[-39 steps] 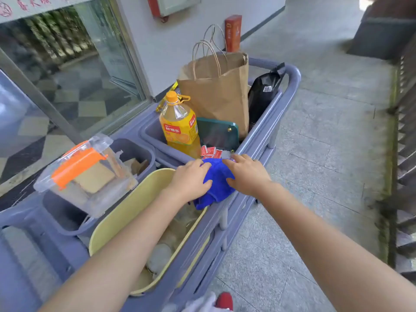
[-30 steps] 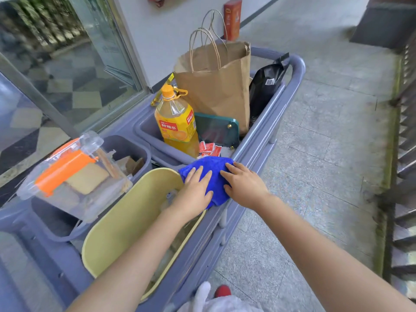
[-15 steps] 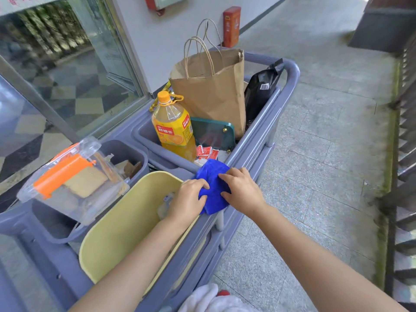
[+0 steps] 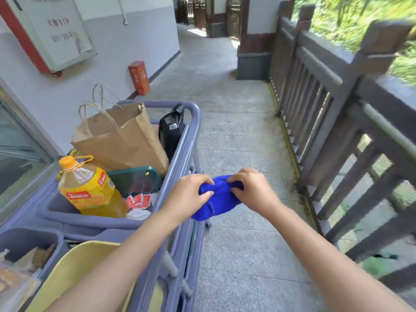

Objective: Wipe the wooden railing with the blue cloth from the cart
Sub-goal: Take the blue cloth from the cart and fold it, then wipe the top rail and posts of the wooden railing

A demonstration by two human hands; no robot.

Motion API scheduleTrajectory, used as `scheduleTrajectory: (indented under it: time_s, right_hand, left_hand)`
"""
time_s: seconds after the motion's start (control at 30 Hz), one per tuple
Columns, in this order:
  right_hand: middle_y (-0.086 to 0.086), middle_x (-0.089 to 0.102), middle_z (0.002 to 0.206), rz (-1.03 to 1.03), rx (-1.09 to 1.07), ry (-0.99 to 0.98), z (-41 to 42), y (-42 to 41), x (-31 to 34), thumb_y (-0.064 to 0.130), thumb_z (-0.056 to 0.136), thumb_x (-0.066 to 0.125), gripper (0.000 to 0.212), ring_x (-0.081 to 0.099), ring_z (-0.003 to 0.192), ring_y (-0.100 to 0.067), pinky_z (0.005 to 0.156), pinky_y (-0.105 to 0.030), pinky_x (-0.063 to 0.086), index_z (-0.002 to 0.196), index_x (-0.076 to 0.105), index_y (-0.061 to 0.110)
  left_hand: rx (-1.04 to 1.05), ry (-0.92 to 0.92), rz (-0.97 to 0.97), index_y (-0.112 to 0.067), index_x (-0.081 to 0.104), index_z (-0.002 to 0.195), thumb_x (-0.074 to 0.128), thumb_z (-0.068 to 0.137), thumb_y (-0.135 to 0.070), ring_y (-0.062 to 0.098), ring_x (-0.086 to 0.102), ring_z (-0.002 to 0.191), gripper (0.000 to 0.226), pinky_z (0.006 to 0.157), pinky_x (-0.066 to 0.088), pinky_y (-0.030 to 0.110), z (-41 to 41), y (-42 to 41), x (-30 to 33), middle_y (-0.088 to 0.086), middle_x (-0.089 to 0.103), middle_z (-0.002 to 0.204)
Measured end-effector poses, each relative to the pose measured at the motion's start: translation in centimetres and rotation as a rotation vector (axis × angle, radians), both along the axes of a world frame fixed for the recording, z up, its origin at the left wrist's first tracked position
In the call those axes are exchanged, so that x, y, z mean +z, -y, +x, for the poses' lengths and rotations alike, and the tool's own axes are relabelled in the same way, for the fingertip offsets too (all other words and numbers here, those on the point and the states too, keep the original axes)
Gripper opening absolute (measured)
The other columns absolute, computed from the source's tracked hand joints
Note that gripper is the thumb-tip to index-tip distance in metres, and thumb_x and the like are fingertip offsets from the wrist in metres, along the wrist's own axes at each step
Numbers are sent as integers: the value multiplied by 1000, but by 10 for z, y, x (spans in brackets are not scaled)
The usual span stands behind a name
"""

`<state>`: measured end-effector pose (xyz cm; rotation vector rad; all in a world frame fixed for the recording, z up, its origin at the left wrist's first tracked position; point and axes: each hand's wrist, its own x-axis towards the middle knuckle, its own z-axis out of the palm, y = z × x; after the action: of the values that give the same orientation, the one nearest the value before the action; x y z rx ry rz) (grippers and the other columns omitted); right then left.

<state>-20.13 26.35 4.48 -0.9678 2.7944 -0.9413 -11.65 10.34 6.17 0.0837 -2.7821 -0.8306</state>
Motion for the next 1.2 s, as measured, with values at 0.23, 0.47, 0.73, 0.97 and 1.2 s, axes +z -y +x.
scheduleTrajectory:
  time_s: [0.23, 0.47, 0.73, 0.97, 1.2]
  right_hand:
    - [-13, 66, 96, 71, -471, -158, 2, -181, 59, 7, 76, 60, 26, 55, 101, -29, 84, -35, 47, 100, 70, 11]
    - [-10, 65, 97, 112, -958, -301, 81, -353, 77, 8, 77, 60, 25, 54, 99, -27, 83, -31, 42, 101, 69, 11]
    - [-14, 66, 93, 223, -1334, -401, 175, -473, 91, 3, 76, 60, 21, 55, 96, -32, 82, -38, 47, 96, 68, 4]
    - [-18, 65, 98, 381, -1556, -416, 214, -535, 116, 3, 79, 55, 23, 52, 99, -34, 88, -39, 43, 99, 66, 1]
    - [-15, 58, 105, 529, -1786, -133, 217, -559, 95, 5, 82, 46, 22, 45, 109, -32, 84, -43, 48, 98, 61, 2]
  left_hand:
    - [-484, -99, 37, -12, 68, 89, 65, 76, -8, 18, 61, 90, 14, 75, 37, 16, -87, -160, 46, 4, 72, 96]
    - [-940, -210, 63, -15, 67, 90, 66, 77, -10, 13, 58, 84, 14, 73, 37, 17, -93, -355, 73, -3, 68, 88]
    - [-1340, -309, 147, -12, 68, 89, 69, 75, -7, -1, 48, 72, 15, 68, 33, 2, -51, -524, 80, -6, 65, 82]
    - [-1607, -417, 169, -10, 67, 89, 69, 74, -6, 13, 47, 69, 15, 63, 28, 13, -36, -628, 107, 2, 67, 81]
    - [-1814, -312, 131, -8, 65, 89, 66, 74, -6, 20, 52, 70, 14, 67, 35, 24, -35, -694, 77, 10, 68, 83]
